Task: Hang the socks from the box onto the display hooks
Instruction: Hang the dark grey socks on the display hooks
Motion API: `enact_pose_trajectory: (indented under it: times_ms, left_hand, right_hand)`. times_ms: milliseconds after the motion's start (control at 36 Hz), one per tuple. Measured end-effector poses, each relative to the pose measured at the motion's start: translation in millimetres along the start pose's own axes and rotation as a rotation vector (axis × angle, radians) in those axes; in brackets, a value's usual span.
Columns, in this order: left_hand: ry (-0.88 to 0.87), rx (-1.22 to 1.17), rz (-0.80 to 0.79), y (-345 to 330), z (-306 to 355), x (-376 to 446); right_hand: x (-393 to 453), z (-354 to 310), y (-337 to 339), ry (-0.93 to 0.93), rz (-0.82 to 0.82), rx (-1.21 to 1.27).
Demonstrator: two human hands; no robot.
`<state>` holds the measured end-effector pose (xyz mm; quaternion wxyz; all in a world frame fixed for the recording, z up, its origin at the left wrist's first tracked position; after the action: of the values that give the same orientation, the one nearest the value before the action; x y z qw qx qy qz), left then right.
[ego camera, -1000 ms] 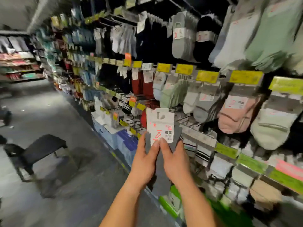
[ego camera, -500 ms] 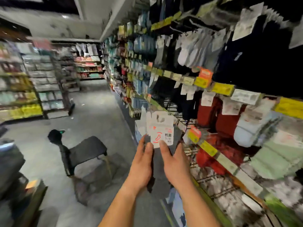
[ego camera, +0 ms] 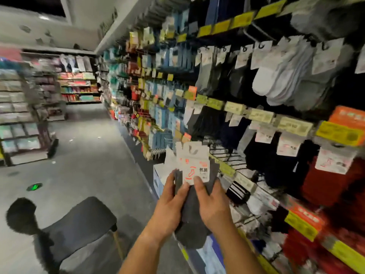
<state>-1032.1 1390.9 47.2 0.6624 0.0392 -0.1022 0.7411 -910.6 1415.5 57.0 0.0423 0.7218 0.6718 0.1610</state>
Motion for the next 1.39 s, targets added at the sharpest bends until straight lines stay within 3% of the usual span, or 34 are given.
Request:
enact_pose_trajectory:
  times_ms: [333, 694, 917, 1139, 1306, 1389]
  left_hand:
    - [0.022, -0.074, -0.190, 71, -50, 192]
    - [0.050, -0.127, -0.263, 109, -70, 398]
    - [0.007, -0.149, -0.406, 115, -98, 496]
    - [0.167, -0.287, -0.703, 118, -131, 583]
    - [0.290, -0.394, -0.740, 119, -155, 635]
    - [0.259, -0.390, -0.736, 118, -167, 646]
  right_hand:
    - [156, 15, -107, -0.013, 0.148, -0.062]
    - [352, 19, -184, -0.022, 0.244, -0.017]
    - [421, 40, -209, 0.042, 0.566, -0.082]
    - [476, 57, -224, -0.121, 0.673, -0.009]
    - [495, 64, -247, -0.085, 0.802, 0.167]
    - [503, 64, -251, -0.088, 0.816, 0.251]
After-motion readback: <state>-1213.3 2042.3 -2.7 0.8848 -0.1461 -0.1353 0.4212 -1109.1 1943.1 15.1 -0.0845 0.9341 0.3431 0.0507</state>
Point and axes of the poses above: each hand's wrist, its own x-axis towards the middle knuckle, its own y-axis out of the back of the hand, z = x × y, the point moved 2 cm from there along x, towards the middle knuckle, and after that the axes turned 2 degrees about -z, right-handed, at the moved point
